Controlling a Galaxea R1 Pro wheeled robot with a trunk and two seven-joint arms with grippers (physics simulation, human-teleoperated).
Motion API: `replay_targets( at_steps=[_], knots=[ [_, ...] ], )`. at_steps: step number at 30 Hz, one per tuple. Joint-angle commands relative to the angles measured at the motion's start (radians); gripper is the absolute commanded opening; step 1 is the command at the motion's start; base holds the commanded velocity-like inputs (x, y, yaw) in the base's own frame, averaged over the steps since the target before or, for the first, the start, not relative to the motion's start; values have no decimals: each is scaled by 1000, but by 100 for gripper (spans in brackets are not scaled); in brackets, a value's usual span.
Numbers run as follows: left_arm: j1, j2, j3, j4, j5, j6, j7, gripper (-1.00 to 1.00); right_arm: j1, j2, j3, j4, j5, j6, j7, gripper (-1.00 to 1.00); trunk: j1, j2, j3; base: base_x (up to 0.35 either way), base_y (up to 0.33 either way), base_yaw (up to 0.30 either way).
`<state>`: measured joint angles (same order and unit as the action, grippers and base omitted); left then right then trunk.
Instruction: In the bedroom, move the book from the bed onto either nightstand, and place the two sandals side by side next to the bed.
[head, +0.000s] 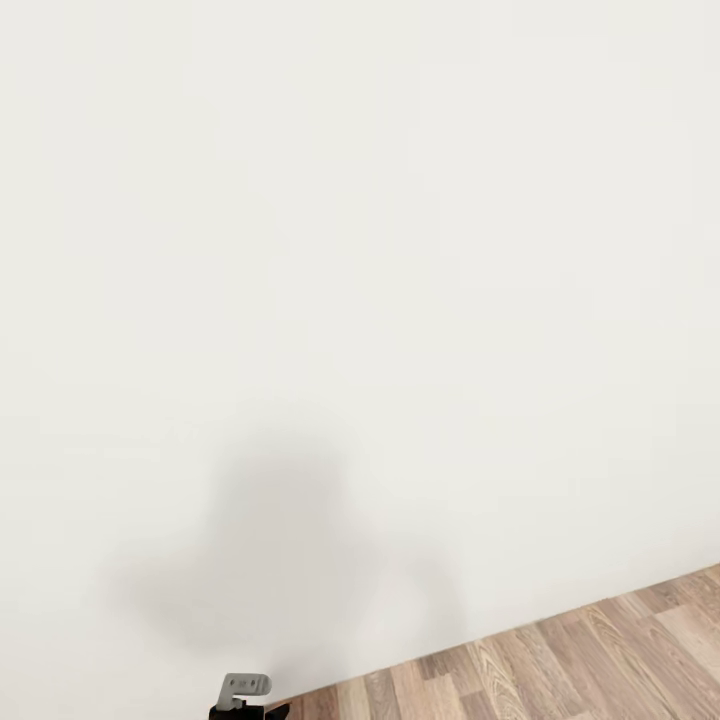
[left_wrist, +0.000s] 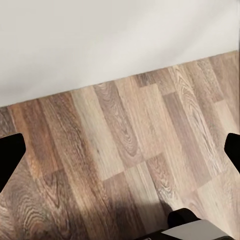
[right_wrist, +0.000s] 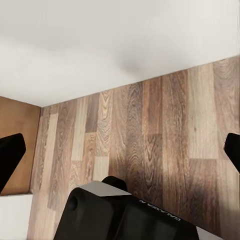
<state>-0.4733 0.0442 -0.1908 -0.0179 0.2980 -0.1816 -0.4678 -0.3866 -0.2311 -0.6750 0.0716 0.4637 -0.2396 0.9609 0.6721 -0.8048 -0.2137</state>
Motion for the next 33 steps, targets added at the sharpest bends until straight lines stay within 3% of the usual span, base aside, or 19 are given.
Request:
replay_targets(
  at_steps=[1, 14, 33],
  knots=[
    [-1, 0, -9, 1, 9, -4, -3, 100, -2, -1, -8, 4, 9, -6, -1, 100, 0, -1, -1, 0, 0, -223],
    [-1, 0, -9, 1, 9, -4, -3, 100, -2, -1, -8, 4, 9, -6, -1, 100, 0, -1, -1, 36, 0, -218],
    [0, 0, -9, 1, 9, -4, -3, 100, -2, -1, -8, 4, 9, -6, -1, 100, 0, -1, -1, 266, 0, -222]
  ],
)
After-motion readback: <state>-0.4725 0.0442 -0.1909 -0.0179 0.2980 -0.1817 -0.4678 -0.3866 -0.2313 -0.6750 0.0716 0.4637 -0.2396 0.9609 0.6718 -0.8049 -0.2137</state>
